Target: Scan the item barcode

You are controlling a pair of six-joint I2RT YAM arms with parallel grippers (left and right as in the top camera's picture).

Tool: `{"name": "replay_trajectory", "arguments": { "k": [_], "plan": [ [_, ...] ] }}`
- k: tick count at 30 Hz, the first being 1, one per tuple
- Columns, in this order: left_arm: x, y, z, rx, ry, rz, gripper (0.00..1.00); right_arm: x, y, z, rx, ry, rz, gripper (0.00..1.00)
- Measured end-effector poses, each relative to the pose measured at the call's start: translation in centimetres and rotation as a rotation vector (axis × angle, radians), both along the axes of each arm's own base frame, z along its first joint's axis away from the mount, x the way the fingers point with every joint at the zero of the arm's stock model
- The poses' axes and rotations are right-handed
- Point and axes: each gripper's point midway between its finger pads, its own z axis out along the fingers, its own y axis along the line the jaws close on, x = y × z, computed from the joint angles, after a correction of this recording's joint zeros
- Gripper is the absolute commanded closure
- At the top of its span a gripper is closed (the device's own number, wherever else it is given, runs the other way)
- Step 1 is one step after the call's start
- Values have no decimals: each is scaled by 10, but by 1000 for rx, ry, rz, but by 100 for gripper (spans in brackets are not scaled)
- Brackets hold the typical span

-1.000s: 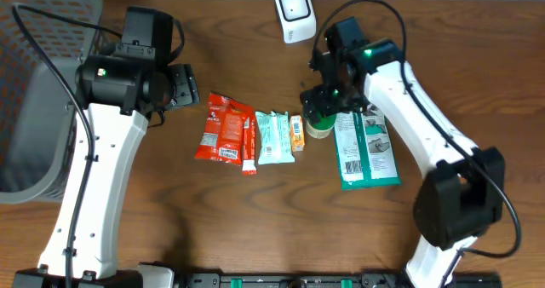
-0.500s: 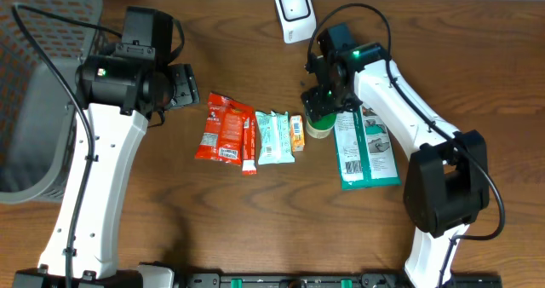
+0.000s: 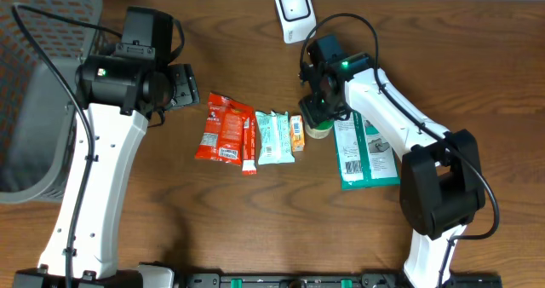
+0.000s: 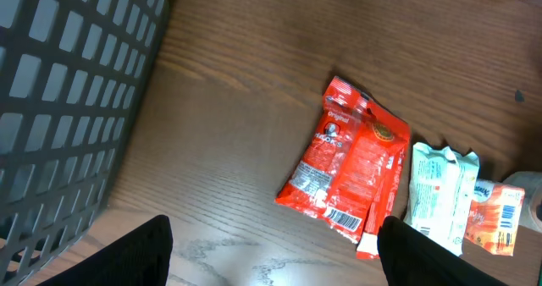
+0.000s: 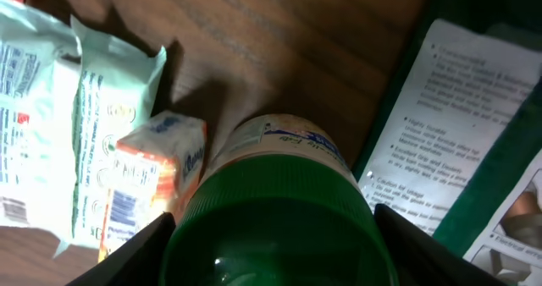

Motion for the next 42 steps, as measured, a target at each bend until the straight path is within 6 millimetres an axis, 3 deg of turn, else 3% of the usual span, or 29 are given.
{"name": "replay_trajectory", "arguments": {
  "k": [11,21,24,27,30,34,42],
  "plan": [
    [0,0,0,0,0,0,22,7,-4,1,-1,-14,-164,39],
    [0,0,0,0,0,0,22,6,-7,0,6,0,-288,23],
    [0,0,0,0,0,0,22,7,-7,0,7,-1,-294,22],
    [0,0,0,0,0,0,22,7,-7,0,7,-4,-282,26],
    [0,0,0,0,0,0,22,6,-7,0,-2,-4,-242,42],
    [0,0,0,0,0,0,22,5,-6,0,-9,-5,-216,56],
    [0,0,0,0,0,0,22,8,-6,1,7,-9,-324,44]
  ]
}}
